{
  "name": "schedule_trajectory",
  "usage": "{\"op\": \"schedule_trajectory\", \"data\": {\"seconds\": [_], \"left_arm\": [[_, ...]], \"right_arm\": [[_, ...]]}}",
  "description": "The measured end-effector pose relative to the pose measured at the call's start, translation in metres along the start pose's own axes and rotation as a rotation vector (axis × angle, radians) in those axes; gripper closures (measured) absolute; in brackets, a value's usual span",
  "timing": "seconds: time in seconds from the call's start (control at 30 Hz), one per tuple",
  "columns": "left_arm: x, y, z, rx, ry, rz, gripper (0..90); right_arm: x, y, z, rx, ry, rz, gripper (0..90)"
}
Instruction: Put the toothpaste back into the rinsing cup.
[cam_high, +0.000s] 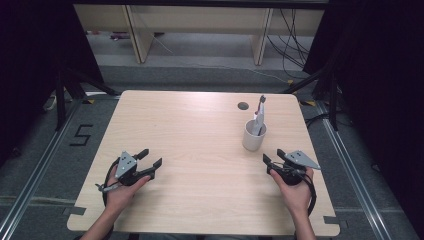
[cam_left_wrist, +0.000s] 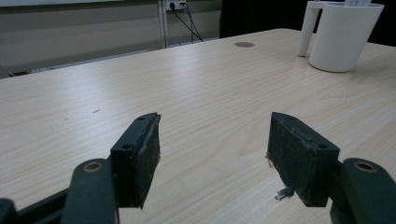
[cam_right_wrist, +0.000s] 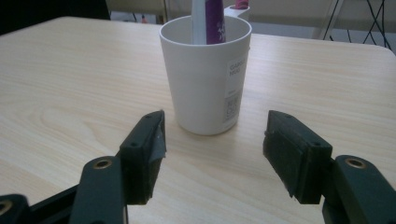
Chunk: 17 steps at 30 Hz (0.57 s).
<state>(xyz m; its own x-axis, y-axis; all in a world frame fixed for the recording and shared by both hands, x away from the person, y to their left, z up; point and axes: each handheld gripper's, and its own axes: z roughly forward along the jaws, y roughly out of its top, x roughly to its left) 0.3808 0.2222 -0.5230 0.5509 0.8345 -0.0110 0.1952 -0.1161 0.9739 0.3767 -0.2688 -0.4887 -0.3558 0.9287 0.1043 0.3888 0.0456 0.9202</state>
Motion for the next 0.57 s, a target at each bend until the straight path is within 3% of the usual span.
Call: {"op": "schedule_trajectory", "data": {"seconds": [0.03, 0.13, 0.2, 0.37, 0.4, 0.43, 0.47, 0.57], "left_arm": [[0.0000, -0.0001, 0.0003, -0.001, -0.003, 0.000, 34.2], [0.0001, 0.0003, -0.0008, 0.008, 0.002, 0.000, 34.2], [0.0001, 0.0002, -0.0003, 0.004, 0.000, -0.001, 34.2], [0.0002, 0.0000, 0.0003, 0.001, -0.003, -0.002, 34.2], [0.0003, 0.0000, 0.0004, -0.001, -0.004, -0.003, 34.2], [0.0004, 0.0000, 0.0004, 0.000, -0.004, -0.003, 34.2], [0.0003, 0.0000, 0.0005, 0.001, -0.004, -0.003, 34.2], [0.0001, 0.0001, 0.0005, 0.002, -0.005, 0.001, 34.2]], "right_arm": [[-0.0023, -0.0014, 0.0018, -0.004, -0.011, -0.047, 39.4], [-0.0014, -0.0035, 0.0012, 0.002, -0.024, -0.047, 39.4], [-0.0005, -0.0040, -0.0003, 0.007, -0.009, -0.041, 39.4], [-0.0011, -0.0037, -0.0003, -0.017, -0.004, -0.033, 39.3], [-0.0013, -0.0039, -0.0002, -0.021, -0.008, -0.027, 39.3], [0.0011, -0.0046, -0.0005, -0.016, -0.005, 0.013, 39.3], [-0.0019, -0.0042, -0.0006, -0.018, -0.019, -0.023, 39.3], [-0.0025, -0.0043, -0.0015, -0.018, 0.001, -0.014, 39.3]]}}
